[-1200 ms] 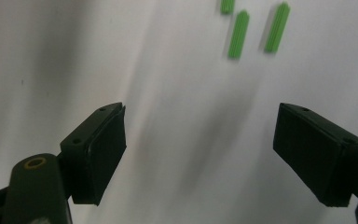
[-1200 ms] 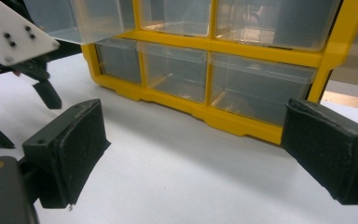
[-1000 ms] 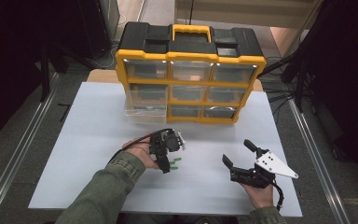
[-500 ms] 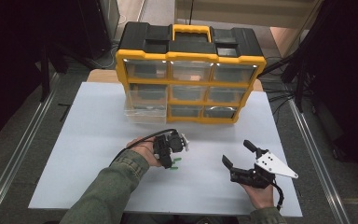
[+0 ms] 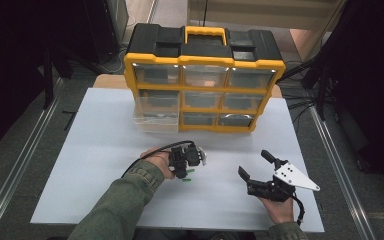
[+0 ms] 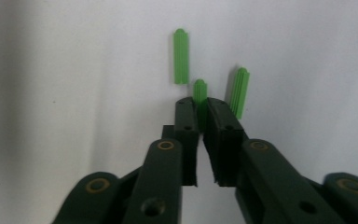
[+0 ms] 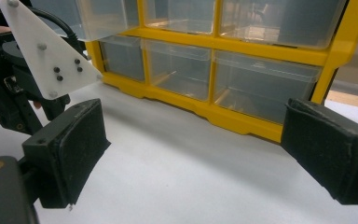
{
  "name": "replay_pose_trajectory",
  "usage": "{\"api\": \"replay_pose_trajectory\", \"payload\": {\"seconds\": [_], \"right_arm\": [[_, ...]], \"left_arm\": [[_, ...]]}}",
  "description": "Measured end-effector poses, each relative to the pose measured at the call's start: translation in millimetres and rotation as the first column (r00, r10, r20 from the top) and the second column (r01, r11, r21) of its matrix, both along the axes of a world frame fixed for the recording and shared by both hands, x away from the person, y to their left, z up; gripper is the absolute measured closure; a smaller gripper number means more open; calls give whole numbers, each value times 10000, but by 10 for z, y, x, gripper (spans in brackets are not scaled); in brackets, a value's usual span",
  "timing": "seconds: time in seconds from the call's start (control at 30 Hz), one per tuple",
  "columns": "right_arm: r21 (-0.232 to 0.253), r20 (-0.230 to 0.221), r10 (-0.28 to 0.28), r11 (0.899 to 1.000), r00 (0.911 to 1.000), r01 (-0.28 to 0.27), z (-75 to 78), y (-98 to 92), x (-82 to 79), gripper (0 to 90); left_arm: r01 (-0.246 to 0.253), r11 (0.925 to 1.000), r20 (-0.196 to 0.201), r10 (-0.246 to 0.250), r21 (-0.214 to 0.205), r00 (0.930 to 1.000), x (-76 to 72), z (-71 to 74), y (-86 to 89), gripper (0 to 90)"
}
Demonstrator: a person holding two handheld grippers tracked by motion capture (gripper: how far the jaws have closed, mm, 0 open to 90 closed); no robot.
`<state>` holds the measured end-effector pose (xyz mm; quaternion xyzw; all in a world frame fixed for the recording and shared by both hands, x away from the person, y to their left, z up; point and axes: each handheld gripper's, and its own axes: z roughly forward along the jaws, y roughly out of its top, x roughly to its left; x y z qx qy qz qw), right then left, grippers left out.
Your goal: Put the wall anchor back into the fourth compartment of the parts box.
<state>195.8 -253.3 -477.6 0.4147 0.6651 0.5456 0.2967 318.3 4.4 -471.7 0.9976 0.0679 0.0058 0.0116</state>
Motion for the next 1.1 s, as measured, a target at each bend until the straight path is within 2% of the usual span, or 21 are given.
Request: {"api": "replay_pose_trajectory", "payload": {"seconds": [0.03, 0.1, 0.27, 0.33, 0.4, 0.47, 0.5, 0.53, 0.57, 0.63, 0.67, 0.7, 0.77, 0.8, 0.83, 0.93, 0.97, 1.0, 1.03, 1.1], "right_arm": [[-3, -4, 2, 10000, 10000, -2, 0, 1, 0, 72], [-6, -3, 7, 10000, 10000, -7, -1, 1, 0, 72], [-11, -34, 8, 10000, 10000, -8, -2, 0, 1, 72], [-19, -23, -2, 10000, 10000, 2, -3, 1, 1, 72], [-14, -48, -10, 10000, 10000, 10, -5, 2, 2, 72], [-43, -43, -11, 10000, 10000, 11, -7, 1, 3, 72], [-41, -45, -14, 10000, 10000, 14, -7, 1, 3, 72], [-36, -47, -23, 10000, 10000, 23, -8, 1, 4, 72], [-43, -37, -33, 10000, 10000, 33, -8, 0, 6, 72], [-61, -36, -49, 10000, 10000, 48, -9, -1, 7, 72], [-61, -36, -49, 10000, 10000, 48, -9, -1, 7, 72], [-75, -29, -54, 10000, 10000, 53, -9, -2, 7, 72], [-93, -40, -70, 9999, 10000, 69, -11, -2, 7, 72], [-79, -49, -72, 9999, 10000, 72, -11, -2, 7, 72], [-60, -55, -69, 10000, 10000, 69, -12, -2, 7, 72], [-36, -46, -70, 10000, 10000, 70, -11, -2, 5, 72], [-49, -49, -70, 10000, 10000, 70, -12, -2, 4, 72], [-49, -49, -70, 10000, 10000, 70, -12, -2, 4, 72], [-46, -90, -83, 10000, 9999, 83, -13, 2, 2, 72], [-92, -112, -96, 9999, 9999, 95, -16, 4, 3, 72]], "left_arm": [[385, 9992, 44, -386, 120, 9992, 5, 10, 2, 838], [573, 9982, 197, -576, 184, 9981, -8, 13, -5, 844], [525, 9985, 423, -530, 124, 9977, -35, 34, -5, 845], [552, 9984, 481, -548, -77, 9973, -39, 109, 20, 845], [611, 9981, 515, -606, -90, 9968, -41, 145, 32, 845], [605, 9977, 537, -589, -295, 9968, -71, 277, 75, 845], [623, 9977, 588, -606, -268, 9964, -76, 336, 89, 845], [623, 9977, 588, -606, -268, 9964, -76, 336, 89, 845], [604, 9976, 747, -576, -351, 9955, -82, 473, 118, 844], [308, 9976, 791, -258, -623, 9965, -79, 642, 150, 844], [308, 9976, 791, -258, -623, 9965, -79, 642, 150, 844], [264, 9956, 967, -177, -894, 9952, -61, 834, 181, 844], [236, 9947, 1225, -112, -998, 9924, -48, 1041, 212, 845], [236, 9947, 1225, -112, -998, 9924, -48, 1041, 212, 844], [231, 9943, 1487, -74, -1039, 9889, -34, 1261, 239, 844], [166, 9959, 2078, 22, -886, 9782, -25, 1571, 265, 844], [166, 9959, 2078, 22, -886, 9782, -25, 1571, 265, 844], [196, 9963, 2206, -5, -841, 9754, -16, 1672, 273, 844], [257, 9968, 2467, -62, -760, 9691, -7, 1859, 284, 844], [263, 9969, 2725, -53, -737, 9622, 22, 2012, 294, 844]]}}
